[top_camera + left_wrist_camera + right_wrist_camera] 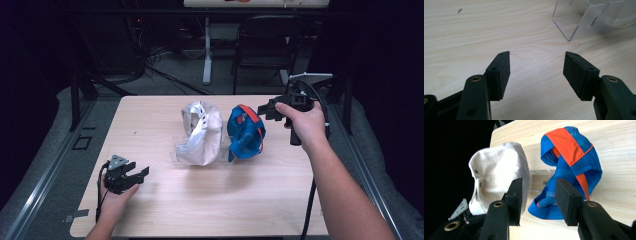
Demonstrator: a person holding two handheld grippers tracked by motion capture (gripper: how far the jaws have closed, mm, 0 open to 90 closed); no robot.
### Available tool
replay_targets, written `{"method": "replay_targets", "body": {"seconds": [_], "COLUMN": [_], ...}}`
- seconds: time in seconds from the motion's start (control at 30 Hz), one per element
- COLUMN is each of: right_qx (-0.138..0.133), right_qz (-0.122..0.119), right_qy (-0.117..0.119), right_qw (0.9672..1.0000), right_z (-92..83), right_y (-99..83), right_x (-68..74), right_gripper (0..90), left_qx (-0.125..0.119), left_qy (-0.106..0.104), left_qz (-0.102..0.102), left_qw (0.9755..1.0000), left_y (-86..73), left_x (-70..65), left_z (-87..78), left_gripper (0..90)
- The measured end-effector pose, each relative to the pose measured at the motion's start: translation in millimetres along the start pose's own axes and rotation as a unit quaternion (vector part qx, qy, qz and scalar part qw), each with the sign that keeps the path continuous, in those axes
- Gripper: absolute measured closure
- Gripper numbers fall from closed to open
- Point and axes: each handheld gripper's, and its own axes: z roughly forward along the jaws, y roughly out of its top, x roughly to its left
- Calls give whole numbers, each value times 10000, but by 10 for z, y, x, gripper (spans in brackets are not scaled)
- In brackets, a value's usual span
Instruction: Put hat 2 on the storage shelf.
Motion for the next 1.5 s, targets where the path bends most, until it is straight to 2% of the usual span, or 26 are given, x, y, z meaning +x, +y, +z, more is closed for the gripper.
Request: {"method": "replay_targets", "body": {"seconds": [0.13,0.2,0.37,0.5,0.63,0.7,0.9,1.03,1.17,1.27,1.4,1.5], "right_qx": [-70,-15,-32,-204,-356,-321,-450,-552,-655,-688,-606,-693], "right_qz": [-235,-314,-347,-577,-830,-850,-836,-881,-934,-1004,-1086,-1141], "right_qy": [-60,-111,122,199,122,82,15,109,144,42,-11,-40], "right_qw": [9997,9994,9993,9979,9958,9958,9955,9945,9934,9926,9922,9910], "right_z": [10,24,61,67,92,128,213,295,396,482,584,652], "right_y": [-122,-197,-436,-645,-869,-962,-1224,-1405,-1593,-1702,-1795,-1854], "right_x": [-38,-71,-166,-197,-279,-349,-589,-726,-837,-912,-998,-1040], "right_gripper": [545,545,534,517,511,511,510,513,517,515,509,508], "left_qx": [-3,21,52,14,59,38,56,65,94,55,58,51], "left_qy": [-9,-5,-23,-12,-27,-13,-17,-16,-18,-13,-14,-14], "left_qz": [-10,11,22,21,20,37,30,38,48,37,39,20], "left_qw": [10000,10000,10000,10000,10000,10000,10000,10000,9999,10000,10000,10000], "left_y": [5,8,12,13,8,8,6,5,6,1,1,-2], "left_x": [-6,-8,-17,-27,-23,-29,-22,-24,-29,-34,-33,-31], "left_z": [7,10,21,21,21,21,26,27,22,32,34,42], "left_gripper": [391,391,391,391,391,391,391,391,391,391,391,391]}}
